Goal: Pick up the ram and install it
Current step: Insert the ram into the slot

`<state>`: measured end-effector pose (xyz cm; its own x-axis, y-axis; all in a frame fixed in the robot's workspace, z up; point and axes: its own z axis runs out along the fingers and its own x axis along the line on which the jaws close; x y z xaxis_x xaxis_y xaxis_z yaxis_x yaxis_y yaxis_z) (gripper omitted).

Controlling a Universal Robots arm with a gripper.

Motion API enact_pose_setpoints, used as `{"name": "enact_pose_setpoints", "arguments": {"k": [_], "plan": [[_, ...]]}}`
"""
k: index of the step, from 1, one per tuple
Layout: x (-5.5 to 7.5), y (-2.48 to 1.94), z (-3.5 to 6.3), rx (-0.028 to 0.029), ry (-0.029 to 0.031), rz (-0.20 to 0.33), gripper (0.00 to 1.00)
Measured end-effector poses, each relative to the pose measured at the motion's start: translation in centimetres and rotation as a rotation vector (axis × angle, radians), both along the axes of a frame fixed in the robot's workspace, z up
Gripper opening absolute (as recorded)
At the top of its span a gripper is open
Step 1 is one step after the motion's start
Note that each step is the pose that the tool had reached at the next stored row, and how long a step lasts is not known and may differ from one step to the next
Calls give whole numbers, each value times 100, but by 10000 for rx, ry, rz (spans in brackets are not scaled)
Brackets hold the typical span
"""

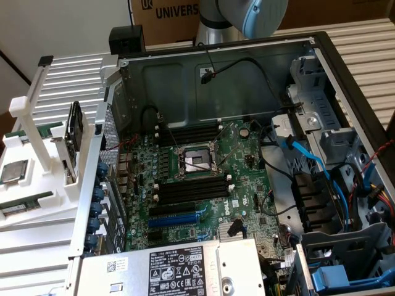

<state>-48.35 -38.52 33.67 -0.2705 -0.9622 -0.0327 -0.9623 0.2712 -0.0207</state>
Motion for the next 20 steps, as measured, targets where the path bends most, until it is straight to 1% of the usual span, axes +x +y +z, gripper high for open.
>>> {"name": "enact_pose_setpoints", "arguments": {"k": [2,3,4,5,10,13,14,17,18,19,20], "plan": [[0,0,-31,1,-1,375,10],[0,0,-97,0,0,1094,10],[0,0,-113,1,-1,1280,10],[0,0,-143,1,-1,1585,10],[0,0,-219,0,2,2279,10],[0,0,-246,3,21,2652,10],[0,0,-272,2,22,2903,10],[0,-2,-319,1,15,3095,10],[0,-6,-326,-5,-16,3102,10],[0,-11,-330,-17,-91,3102,10],[0,-15,-334,-31,-188,3103,10]]}}
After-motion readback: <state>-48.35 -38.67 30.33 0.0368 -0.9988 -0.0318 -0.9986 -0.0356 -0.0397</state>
